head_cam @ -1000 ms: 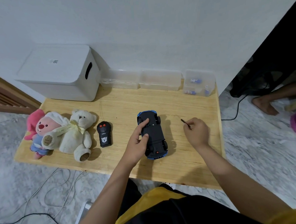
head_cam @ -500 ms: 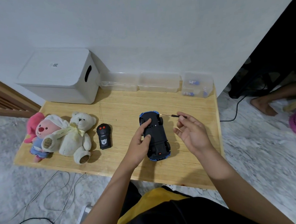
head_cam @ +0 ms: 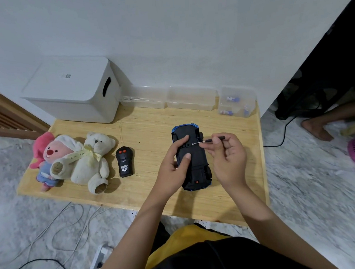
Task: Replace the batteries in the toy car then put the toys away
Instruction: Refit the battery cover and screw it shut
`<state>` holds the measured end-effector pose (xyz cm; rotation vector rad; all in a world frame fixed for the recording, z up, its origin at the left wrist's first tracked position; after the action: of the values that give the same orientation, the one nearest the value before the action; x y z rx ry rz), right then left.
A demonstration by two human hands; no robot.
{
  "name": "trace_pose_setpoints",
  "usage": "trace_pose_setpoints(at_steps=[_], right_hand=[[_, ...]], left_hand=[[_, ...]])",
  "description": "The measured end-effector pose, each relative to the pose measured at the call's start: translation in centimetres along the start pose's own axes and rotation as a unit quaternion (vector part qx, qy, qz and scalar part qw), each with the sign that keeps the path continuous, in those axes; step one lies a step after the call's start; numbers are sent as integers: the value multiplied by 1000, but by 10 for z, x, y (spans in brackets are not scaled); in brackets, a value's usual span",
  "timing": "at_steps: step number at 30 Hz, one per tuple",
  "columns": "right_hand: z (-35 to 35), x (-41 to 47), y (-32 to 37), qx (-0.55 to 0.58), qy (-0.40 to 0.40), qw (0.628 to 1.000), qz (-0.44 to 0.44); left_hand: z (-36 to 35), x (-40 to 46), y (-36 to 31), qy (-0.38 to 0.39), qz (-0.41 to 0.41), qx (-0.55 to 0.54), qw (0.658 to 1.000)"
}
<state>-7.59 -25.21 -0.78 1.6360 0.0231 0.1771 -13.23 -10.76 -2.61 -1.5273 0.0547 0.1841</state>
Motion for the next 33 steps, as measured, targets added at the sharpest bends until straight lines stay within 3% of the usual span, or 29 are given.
trace_pose_setpoints(at_steps=[8,33], right_hand=[[2,-3,14,-65,-12,995,70],[-9,-4,17,-45,-6,996,78]], left_hand=[[-1,-1,-11,-14,-14,-11,1000],[4,-5,-13,-41,-18,-14,999]])
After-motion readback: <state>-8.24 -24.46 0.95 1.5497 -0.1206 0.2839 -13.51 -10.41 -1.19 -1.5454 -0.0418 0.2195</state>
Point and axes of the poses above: each hand's wrist, its own x-axis towards the middle knuckle, its own z-axis out of the back of the hand, y = z × x, the point moved 8 cm from there along x, towards the middle knuckle, and after that the axes turned 7 degrees about y, right-handed, at the moved point
